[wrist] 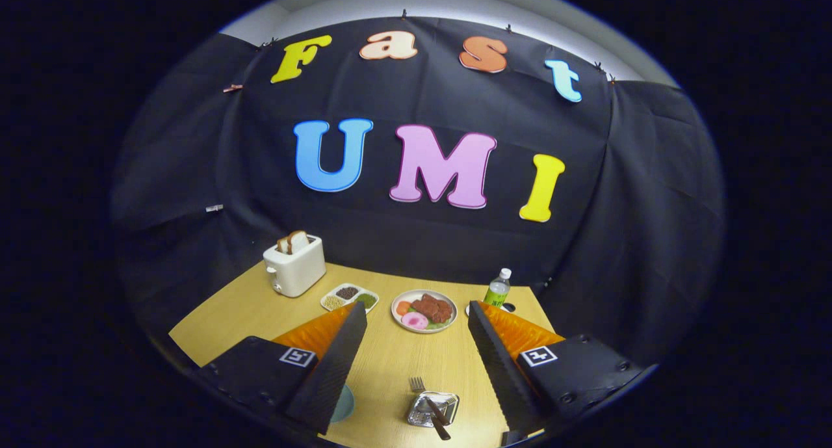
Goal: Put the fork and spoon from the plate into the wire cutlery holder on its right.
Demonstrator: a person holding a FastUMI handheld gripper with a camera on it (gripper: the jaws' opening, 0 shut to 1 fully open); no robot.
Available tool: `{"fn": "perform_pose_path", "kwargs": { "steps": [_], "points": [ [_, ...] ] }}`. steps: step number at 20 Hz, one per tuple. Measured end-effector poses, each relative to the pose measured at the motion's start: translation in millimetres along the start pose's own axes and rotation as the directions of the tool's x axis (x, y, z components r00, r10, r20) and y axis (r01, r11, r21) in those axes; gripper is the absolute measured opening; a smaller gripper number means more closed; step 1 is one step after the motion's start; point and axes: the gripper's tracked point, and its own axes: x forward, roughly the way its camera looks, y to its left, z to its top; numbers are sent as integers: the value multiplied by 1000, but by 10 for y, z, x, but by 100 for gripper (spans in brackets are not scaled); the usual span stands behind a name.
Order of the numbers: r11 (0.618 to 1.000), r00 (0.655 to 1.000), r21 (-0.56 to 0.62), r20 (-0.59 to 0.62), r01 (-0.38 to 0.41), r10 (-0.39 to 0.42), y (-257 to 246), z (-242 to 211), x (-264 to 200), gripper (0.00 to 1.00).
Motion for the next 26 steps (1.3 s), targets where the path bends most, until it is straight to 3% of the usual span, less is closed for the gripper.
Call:
{"fn": "perform_pose_path", "kwargs": {
  "steps": [8, 26],
  "points": [
    [999, 989, 34, 139, 40, -44, -29, 374, -229, 98],
    [998, 988, 26, 141, 53, -57, -164, 412, -356, 98]
  ]
}}
